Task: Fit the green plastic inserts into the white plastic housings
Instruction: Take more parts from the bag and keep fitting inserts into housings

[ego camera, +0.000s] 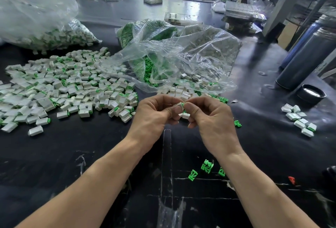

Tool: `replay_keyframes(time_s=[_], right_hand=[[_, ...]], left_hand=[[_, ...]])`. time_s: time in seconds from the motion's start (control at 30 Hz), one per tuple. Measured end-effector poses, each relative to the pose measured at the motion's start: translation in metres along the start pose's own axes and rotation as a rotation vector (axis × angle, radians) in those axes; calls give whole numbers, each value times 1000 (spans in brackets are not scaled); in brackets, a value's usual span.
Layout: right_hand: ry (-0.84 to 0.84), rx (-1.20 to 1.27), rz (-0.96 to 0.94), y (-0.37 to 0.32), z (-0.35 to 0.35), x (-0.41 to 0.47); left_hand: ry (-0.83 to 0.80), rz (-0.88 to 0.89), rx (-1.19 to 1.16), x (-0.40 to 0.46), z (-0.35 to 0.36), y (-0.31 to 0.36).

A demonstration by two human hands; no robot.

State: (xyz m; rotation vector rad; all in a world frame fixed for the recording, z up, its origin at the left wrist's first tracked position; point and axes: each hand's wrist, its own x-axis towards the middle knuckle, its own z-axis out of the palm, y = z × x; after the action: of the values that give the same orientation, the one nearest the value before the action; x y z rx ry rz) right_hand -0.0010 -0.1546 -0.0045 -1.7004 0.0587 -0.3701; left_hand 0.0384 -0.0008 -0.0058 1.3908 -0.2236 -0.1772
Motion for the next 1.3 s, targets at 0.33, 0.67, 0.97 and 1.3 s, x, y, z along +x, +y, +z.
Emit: replay_keyframes(time_s=[0.33, 0.67, 0.97, 1.3], right_hand=[[-16, -240, -60, 4, -1, -2], [-11, -21, -40, -4, 1, -4], [-145, 197, 268, -2, 11, -5], [-43, 195, 268, 0, 24, -8]], left_hand=[[15, 90, 167, -1, -3, -4], [20, 64, 104, 1, -1, -2], [-39, 41, 34, -3, 4, 3], [-101, -17, 7, -8, 17, 0]])
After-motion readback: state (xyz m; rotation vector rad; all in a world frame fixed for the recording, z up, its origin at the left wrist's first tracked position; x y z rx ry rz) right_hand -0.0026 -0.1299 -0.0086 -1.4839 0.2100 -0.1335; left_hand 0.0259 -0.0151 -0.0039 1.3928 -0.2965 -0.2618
